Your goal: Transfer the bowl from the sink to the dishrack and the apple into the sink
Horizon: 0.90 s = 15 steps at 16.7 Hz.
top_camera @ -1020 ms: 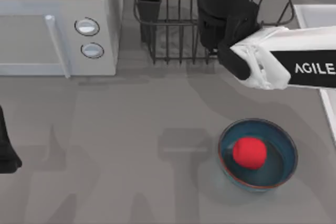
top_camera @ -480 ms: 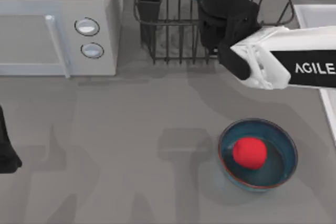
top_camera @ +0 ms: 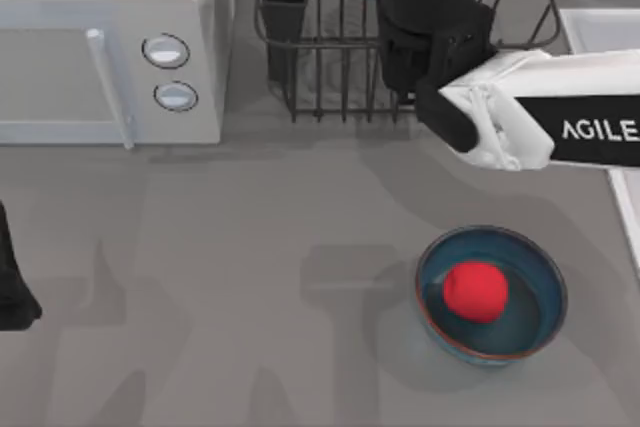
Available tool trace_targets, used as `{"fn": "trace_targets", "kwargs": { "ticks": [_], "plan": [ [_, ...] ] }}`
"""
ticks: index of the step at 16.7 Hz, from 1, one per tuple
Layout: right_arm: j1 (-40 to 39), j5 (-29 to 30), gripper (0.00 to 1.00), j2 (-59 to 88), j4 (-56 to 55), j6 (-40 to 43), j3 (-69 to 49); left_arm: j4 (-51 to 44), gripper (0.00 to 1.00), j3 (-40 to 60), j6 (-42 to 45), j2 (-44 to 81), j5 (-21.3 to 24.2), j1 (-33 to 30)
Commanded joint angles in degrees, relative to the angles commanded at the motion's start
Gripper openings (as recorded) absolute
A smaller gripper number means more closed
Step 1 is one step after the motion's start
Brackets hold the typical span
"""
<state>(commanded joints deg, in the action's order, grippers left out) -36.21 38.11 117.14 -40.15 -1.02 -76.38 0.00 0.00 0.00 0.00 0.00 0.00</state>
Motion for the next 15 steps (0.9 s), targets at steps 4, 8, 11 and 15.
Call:
{"fn": "trace_targets", "kwargs": {
  "ticks": [4,8,11,15],
  "plan": [
    [0.6,-1.4,1.0,-1.6,0.6,-0.2,1.8,0.0,1.0,0.0,0.0,0.0,0.0,0.0],
    [4.8,-8.9,1.0,-12.1,4.1,-1.0,12.5,0.0,1.0,0.0,0.0,0.0,0.0,0.0],
    [9.4,-16.5,1.0,-26.4,8.0,-1.2,24.8,0.0,1.0,0.0,0.0,0.0,0.0,0.0],
    [16.9,-26.2,1.0,-53.3,14.3,-0.6,41.7,0.0,1.0,0.0,0.0,0.0,0.0,0.0]
  ]
}}
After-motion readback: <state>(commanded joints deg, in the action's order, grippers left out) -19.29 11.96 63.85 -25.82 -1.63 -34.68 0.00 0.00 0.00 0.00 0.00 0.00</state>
